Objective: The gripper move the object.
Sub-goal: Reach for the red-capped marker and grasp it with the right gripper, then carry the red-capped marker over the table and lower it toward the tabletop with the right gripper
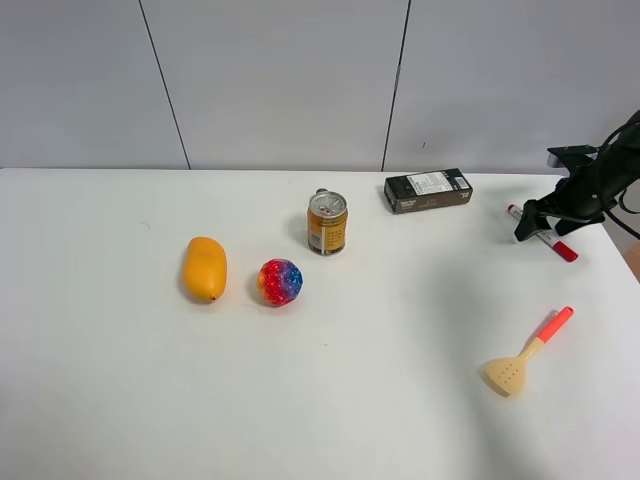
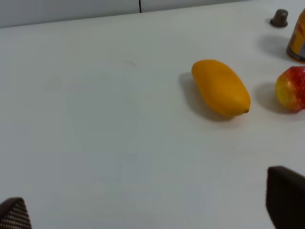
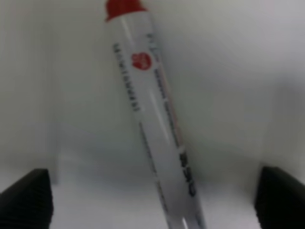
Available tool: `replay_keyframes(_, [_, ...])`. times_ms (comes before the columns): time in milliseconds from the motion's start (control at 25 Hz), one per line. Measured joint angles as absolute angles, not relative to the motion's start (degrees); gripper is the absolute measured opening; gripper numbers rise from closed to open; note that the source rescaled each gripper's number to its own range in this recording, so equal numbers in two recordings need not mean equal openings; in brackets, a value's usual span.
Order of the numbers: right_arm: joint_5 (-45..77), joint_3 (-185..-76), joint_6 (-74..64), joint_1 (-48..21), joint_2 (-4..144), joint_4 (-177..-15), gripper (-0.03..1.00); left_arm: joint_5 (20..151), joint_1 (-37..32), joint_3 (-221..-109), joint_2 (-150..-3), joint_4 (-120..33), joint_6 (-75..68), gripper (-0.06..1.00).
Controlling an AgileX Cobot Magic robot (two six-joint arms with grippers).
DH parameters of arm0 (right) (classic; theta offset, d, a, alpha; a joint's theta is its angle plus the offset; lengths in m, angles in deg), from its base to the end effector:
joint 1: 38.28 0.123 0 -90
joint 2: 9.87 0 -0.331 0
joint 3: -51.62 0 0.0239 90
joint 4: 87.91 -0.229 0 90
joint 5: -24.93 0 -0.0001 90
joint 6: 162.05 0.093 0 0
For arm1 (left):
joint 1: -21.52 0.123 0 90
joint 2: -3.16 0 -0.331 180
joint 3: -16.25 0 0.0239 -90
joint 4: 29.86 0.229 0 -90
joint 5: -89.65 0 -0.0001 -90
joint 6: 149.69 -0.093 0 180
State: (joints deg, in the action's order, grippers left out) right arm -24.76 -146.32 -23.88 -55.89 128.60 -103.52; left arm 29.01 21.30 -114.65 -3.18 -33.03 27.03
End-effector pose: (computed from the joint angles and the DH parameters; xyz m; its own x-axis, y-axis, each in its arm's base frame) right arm 0.4578 -0.1253 0.1573 -0.9333 -0.2416 -0.2658 -0.2694 0.9602 0.0731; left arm -0.0705 -0.0042 0.2683 -0.4374 0.0317 -0.8987 0.0603 0.9982 0.0059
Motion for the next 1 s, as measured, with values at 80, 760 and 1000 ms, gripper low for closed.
replay_keyframes(80, [-25.4, -146.3, -23.9, -55.7, 128.7, -103.4, 0.52, 29.0, 21.3, -114.6, -3.2, -33.0, 27.0, 1.0])
replay_keyframes(760, [-34.4, -146.5, -14.2, -47.9, 120.8, -100.1, 0.0, 29.0, 21.3, -114.6, -3.2, -33.0, 27.1, 1.0])
replay_keyframes(1000, [-35.6, -146.5, -13.1, -38.4, 117.3, -101.8, 0.0, 29.0, 21.3, -114.6, -3.2, -33.0, 27.0, 1.0])
